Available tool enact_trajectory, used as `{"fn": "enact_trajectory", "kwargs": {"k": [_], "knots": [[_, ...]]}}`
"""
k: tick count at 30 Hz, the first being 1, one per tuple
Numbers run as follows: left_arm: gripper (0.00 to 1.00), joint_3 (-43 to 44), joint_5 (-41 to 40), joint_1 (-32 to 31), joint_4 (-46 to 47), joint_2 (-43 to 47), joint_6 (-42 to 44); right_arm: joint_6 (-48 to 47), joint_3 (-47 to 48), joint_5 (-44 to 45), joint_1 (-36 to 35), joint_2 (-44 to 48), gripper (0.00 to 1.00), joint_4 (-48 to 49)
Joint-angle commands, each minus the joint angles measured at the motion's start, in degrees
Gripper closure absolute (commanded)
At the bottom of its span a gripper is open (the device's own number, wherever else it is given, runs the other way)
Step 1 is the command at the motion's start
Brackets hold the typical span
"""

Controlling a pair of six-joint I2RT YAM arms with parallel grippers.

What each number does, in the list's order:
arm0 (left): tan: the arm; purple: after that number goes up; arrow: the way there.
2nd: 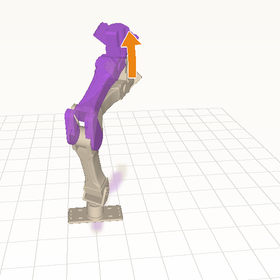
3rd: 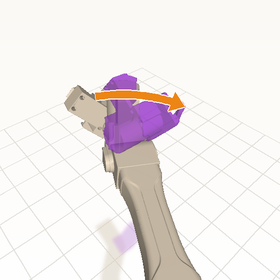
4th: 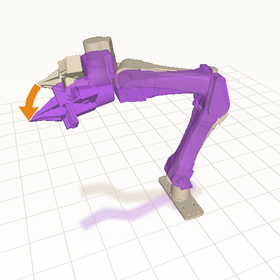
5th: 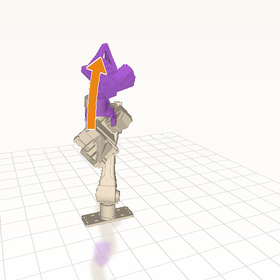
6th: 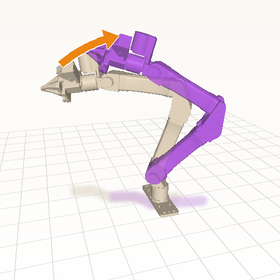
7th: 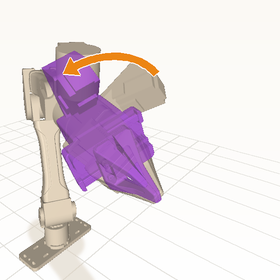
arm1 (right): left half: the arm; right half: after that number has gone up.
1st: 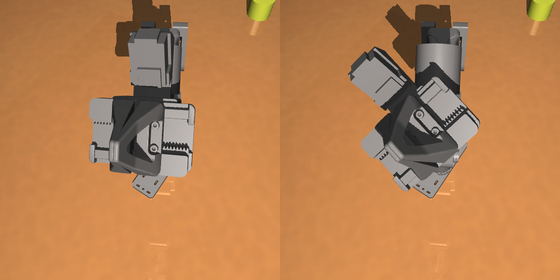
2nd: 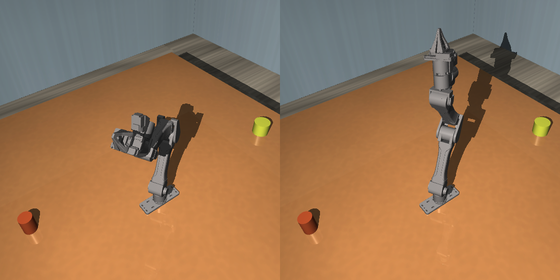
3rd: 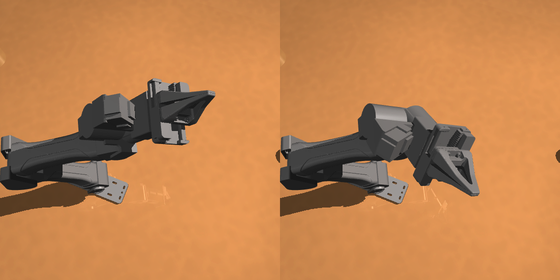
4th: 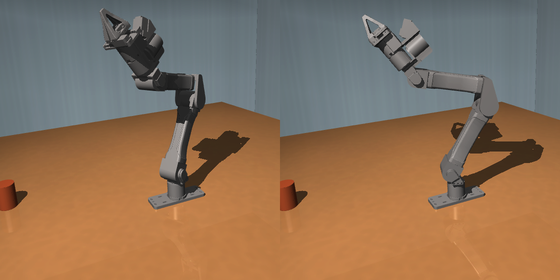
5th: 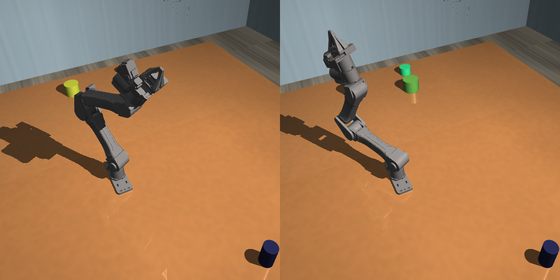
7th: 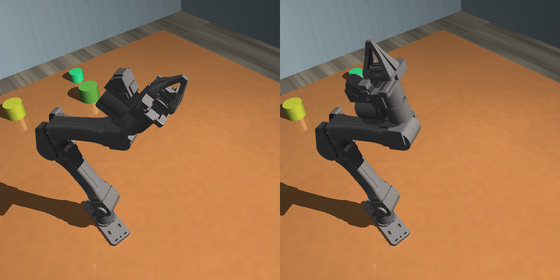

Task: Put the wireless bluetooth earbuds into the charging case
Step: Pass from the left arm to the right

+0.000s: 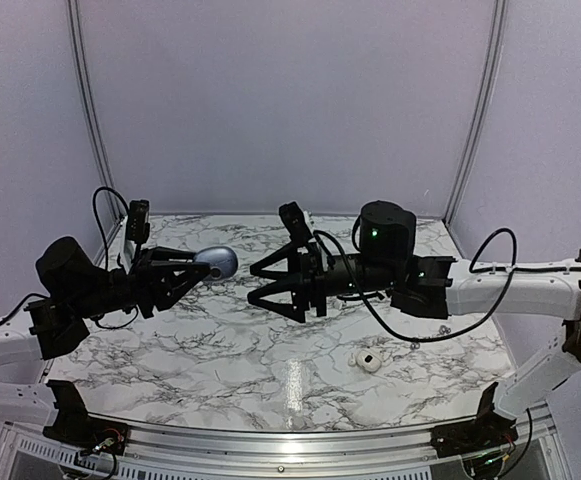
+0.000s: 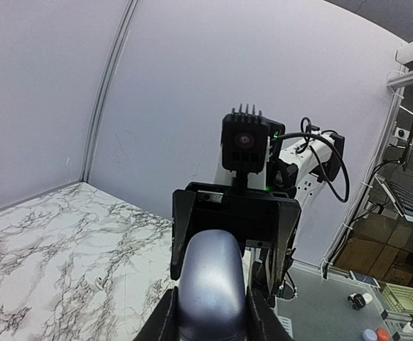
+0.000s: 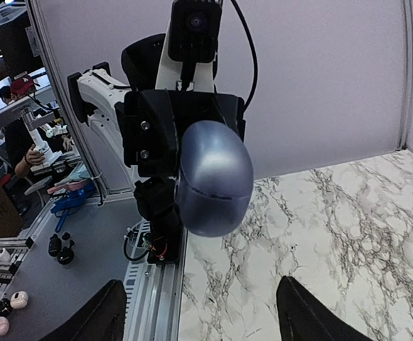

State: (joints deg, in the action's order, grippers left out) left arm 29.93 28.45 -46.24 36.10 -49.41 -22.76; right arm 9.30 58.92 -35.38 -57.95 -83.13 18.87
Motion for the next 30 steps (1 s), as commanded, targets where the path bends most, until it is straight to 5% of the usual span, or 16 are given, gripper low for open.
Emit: {"fn": "enact_trajectory", "kwargs": {"k": [1, 30], "knots": [[0.88, -0.2, 0.0, -1.2, 3.9, 0.4, 2.2, 5.4, 4.2, -4.6, -0.4, -2.9, 0.30, 7.0], [0.89, -1.4, -5.7, -4.3, 5.5, -0.6, 6.2, 13.9, 7.4, -8.3, -2.0, -9.9, 0.61, 17.4]]}}
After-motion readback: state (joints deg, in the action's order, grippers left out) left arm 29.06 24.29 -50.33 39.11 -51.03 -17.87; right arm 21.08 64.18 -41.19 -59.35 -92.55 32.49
